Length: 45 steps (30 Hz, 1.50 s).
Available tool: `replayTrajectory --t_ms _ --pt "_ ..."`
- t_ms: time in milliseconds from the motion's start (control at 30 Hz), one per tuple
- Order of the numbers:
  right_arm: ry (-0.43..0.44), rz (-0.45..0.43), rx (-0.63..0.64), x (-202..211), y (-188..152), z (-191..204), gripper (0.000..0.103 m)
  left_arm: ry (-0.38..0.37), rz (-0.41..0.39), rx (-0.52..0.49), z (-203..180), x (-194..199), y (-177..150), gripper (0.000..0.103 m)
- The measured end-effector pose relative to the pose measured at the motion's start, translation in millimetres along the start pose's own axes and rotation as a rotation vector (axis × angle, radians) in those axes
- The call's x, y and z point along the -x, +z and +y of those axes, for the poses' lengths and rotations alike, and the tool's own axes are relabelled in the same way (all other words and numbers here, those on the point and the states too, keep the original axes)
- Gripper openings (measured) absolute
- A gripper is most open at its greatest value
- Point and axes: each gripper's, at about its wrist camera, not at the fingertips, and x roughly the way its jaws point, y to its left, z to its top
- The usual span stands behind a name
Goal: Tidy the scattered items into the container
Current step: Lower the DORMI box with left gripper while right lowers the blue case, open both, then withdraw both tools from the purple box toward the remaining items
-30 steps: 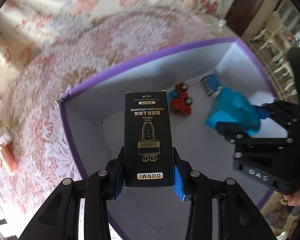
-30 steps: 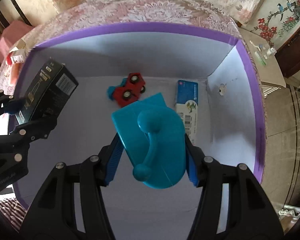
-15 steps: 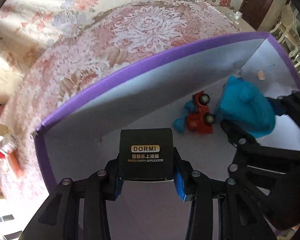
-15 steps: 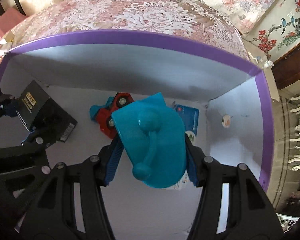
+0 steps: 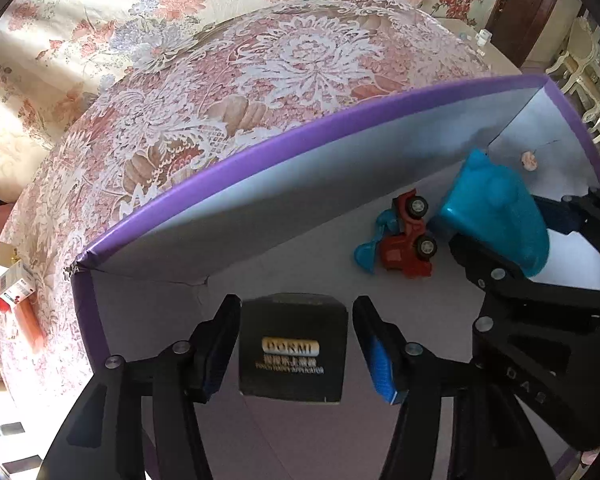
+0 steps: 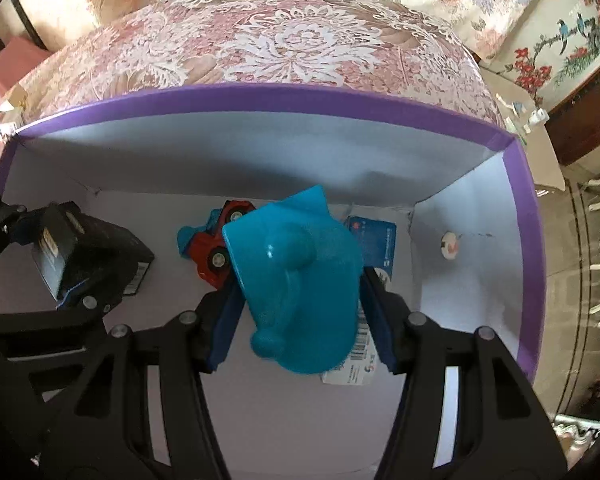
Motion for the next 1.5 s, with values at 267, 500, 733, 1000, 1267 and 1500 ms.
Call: replayTrajectory --t_ms 267,500,733,1000,1267,1500 --pt "0.111 -0.024 -0.09 18 -9 -16 0.06 -0.02 -0.077 0.015 6 31 -4 0.076" --pt "0.13 -0.013 -0.081 22 -11 -10 0.061 -0.012 -0.119 0.026 18 44 -3 0.076" --pt "0.186 0.063 -0.062 4 -16 12 0.061 -0.02 -0.138 0.046 30 49 -8 0.076" --pt "0.208 0.058 -0.036 6 -16 31 0.061 -0.046 -0.179 0.094 49 64 -19 0.077" --pt "0.153 -0.007 -0.047 30 -17 30 0.061 -0.129 -0.249 0.142 63 83 -27 0.078" --pt "0.119 -0.054 -0.1 53 -13 25 0.061 -0.195 -0.305 0.182 84 98 -37 0.084"
